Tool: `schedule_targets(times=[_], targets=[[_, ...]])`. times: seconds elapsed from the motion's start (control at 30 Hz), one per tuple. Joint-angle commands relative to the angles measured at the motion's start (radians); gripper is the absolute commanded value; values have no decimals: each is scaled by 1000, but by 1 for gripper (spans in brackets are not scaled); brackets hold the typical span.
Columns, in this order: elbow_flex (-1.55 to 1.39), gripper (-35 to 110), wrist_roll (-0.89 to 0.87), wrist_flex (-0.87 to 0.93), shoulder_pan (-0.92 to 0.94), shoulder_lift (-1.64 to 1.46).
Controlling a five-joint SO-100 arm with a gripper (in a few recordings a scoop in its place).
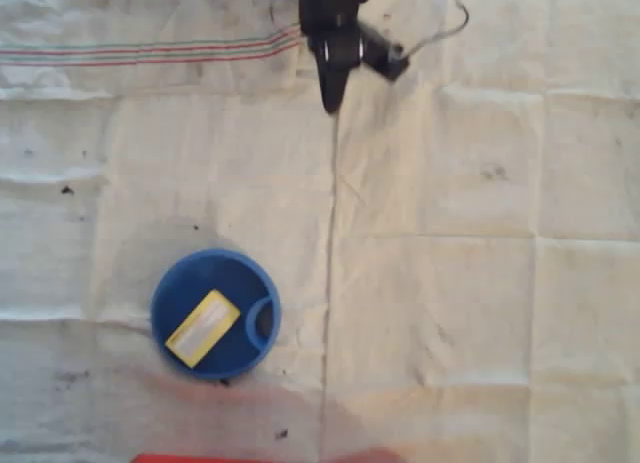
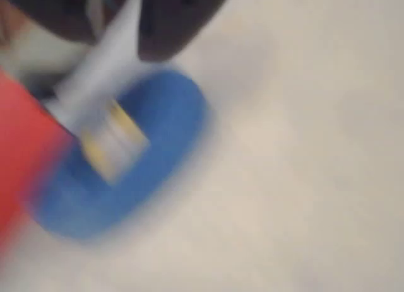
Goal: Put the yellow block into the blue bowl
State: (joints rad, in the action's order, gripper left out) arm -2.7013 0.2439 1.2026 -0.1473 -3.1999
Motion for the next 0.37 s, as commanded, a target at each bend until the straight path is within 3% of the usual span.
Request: schedule_targets(times=[0.0, 0.33], targets=[[-83, 0, -74, -37, -3, -101], [-207, 0, -118, -37, -5, -135]])
